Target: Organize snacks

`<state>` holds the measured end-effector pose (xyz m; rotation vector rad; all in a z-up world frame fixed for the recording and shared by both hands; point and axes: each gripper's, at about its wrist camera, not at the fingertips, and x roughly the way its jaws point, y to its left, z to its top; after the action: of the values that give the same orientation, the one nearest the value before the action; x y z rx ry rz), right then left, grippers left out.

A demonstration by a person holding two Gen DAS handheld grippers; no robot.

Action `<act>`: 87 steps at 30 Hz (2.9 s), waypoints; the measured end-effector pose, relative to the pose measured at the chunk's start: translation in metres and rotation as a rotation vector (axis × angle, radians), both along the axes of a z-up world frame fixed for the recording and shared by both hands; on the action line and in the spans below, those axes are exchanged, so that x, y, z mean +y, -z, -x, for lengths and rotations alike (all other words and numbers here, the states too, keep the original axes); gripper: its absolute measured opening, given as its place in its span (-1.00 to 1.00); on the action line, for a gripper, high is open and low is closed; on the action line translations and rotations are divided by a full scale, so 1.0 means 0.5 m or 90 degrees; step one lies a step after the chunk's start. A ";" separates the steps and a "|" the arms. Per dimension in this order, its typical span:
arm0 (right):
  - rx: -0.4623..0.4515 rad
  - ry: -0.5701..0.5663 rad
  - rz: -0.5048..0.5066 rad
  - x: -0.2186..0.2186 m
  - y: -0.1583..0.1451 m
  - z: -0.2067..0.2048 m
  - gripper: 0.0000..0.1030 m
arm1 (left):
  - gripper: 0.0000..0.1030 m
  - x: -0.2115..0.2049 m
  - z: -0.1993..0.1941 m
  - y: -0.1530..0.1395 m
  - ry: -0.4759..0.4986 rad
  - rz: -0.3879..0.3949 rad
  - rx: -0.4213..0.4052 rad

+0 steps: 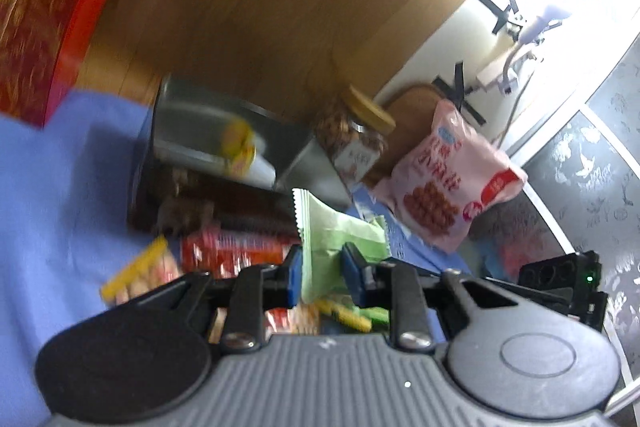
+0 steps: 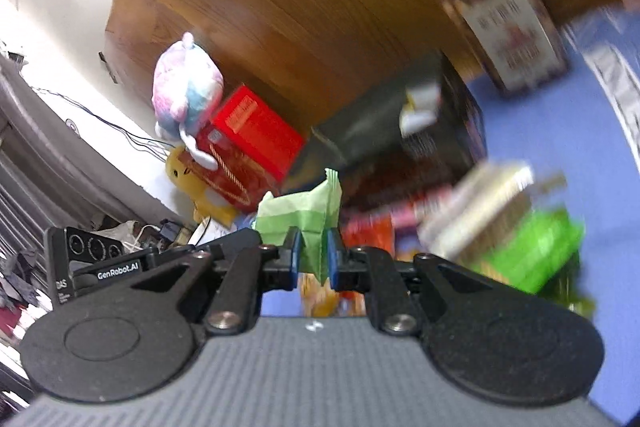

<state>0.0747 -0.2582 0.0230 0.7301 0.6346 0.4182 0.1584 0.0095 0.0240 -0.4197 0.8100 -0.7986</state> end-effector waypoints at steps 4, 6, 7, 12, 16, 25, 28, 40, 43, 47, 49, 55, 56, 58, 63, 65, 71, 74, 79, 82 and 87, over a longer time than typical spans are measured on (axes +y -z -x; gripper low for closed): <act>-0.024 0.001 0.060 0.009 -0.035 -0.054 -0.69 | -0.62 -0.022 -0.047 -0.015 -0.015 -0.029 -0.026; -0.030 0.000 0.093 0.016 -0.045 -0.087 -0.68 | -0.63 -0.034 -0.072 -0.017 -0.026 -0.043 -0.030; -0.030 0.001 0.104 0.017 -0.046 -0.105 -0.68 | -0.63 -0.035 -0.084 -0.015 -0.029 -0.048 -0.032; -0.018 0.005 0.132 0.015 -0.034 -0.176 -0.69 | -0.63 -0.053 -0.143 0.004 -0.044 -0.060 -0.022; -0.011 0.003 0.142 0.015 -0.018 -0.220 -0.68 | -0.63 -0.066 -0.176 0.018 -0.049 -0.076 -0.021; -0.002 -0.002 0.179 0.027 0.013 -0.267 -0.66 | -0.68 -0.095 -0.211 0.055 -0.062 -0.130 -0.034; -0.008 0.008 0.192 0.040 0.009 -0.271 -0.54 | -0.65 -0.105 -0.204 0.051 -0.076 -0.149 -0.053; -0.076 0.083 0.214 -0.017 -0.035 -0.139 -0.02 | -0.36 -0.066 -0.082 -0.005 -0.138 -0.178 -0.137; -0.065 0.101 0.200 -0.059 -0.022 -0.080 -0.02 | -0.36 -0.056 -0.016 0.010 -0.104 -0.175 -0.130; -0.014 0.135 0.194 -0.114 0.014 -0.030 -0.03 | -0.36 -0.049 0.029 0.056 -0.063 -0.108 -0.032; 0.025 0.158 0.164 -0.145 0.036 -0.026 -0.03 | -0.36 -0.058 0.042 0.080 -0.046 -0.075 0.014; 0.086 0.137 0.057 -0.164 0.088 -0.049 -0.16 | -0.40 -0.090 0.053 0.131 -0.047 -0.074 0.084; 0.090 0.132 0.062 -0.159 0.091 -0.051 -0.29 | -0.40 -0.091 0.053 0.137 -0.050 -0.072 0.094; 0.091 0.124 0.065 -0.154 0.092 -0.046 -0.37 | -0.40 -0.093 0.054 0.139 -0.054 -0.068 0.098; 0.075 0.083 0.057 -0.134 0.078 0.007 -0.68 | -0.40 -0.081 0.062 0.134 -0.050 -0.039 0.114; 0.059 0.055 0.075 -0.110 0.066 0.037 -0.72 | -0.40 -0.064 0.071 0.132 -0.051 -0.028 0.111; 0.023 -0.025 0.082 -0.024 0.060 0.164 -0.95 | -0.40 0.006 0.116 0.127 -0.058 -0.032 0.096; 0.013 -0.038 0.078 -0.007 0.073 0.244 -0.90 | -0.40 0.036 0.143 0.129 -0.056 -0.059 0.089; 0.000 0.020 0.107 -0.045 0.079 0.298 -0.73 | -0.31 0.036 0.168 0.109 -0.033 -0.076 0.051; 0.001 0.047 0.117 -0.055 0.077 0.291 -0.35 | -0.10 0.007 0.173 0.094 -0.015 -0.078 0.026; -0.043 0.005 0.244 0.010 0.071 0.275 -0.12 | -0.03 -0.052 0.193 0.099 0.006 -0.152 -0.015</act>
<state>-0.0626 -0.2530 -0.0124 0.3523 0.6251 0.3008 0.0621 -0.0166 -0.0253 -0.1939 0.8746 -0.7043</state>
